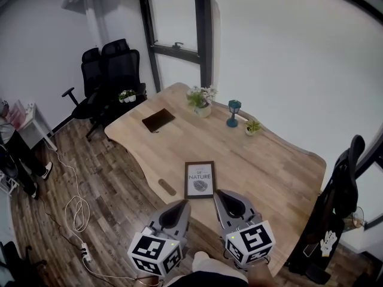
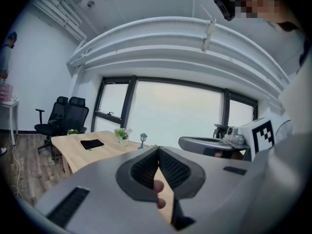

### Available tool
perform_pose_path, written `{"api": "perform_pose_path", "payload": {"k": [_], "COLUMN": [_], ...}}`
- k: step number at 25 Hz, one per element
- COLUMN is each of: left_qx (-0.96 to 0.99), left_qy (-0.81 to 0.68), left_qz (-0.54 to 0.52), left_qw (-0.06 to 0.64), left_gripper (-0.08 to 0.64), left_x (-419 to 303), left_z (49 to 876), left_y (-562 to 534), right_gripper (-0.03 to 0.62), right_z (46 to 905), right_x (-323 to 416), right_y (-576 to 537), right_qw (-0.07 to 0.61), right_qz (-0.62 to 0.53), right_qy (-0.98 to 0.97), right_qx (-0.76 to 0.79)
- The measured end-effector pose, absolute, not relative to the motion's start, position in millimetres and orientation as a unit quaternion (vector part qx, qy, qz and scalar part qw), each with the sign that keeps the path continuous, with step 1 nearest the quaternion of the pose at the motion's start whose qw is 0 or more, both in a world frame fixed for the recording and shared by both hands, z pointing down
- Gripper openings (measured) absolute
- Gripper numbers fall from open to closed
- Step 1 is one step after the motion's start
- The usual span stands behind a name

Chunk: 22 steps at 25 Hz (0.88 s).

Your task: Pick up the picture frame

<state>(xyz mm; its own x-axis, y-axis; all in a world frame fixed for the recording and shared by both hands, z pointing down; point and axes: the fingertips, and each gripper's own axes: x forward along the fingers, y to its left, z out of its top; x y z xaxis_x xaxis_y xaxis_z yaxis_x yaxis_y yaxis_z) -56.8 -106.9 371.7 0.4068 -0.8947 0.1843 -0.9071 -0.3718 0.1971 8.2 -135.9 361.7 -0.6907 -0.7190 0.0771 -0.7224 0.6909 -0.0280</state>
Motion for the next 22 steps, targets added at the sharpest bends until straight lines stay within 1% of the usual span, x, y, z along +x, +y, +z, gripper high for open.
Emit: {"api": "perform_pose_path", "payload": {"k": [22], "left_qx": [0.816], "left_qy": [-0.556], "left_qz": [0.021], "left_qw": [0.157], "left_gripper": [0.009], "left_x": [-66.1], "left_z": [392.9], "left_y": [-143.3], "right_gripper": [0.003], "right_z": [399.8], "right_x": [0.5], "right_y": [-175.3], "right_qw": [0.069], "right_qz": [0.067], "right_qy": [-0.928], "right_qx": [0.36]}}
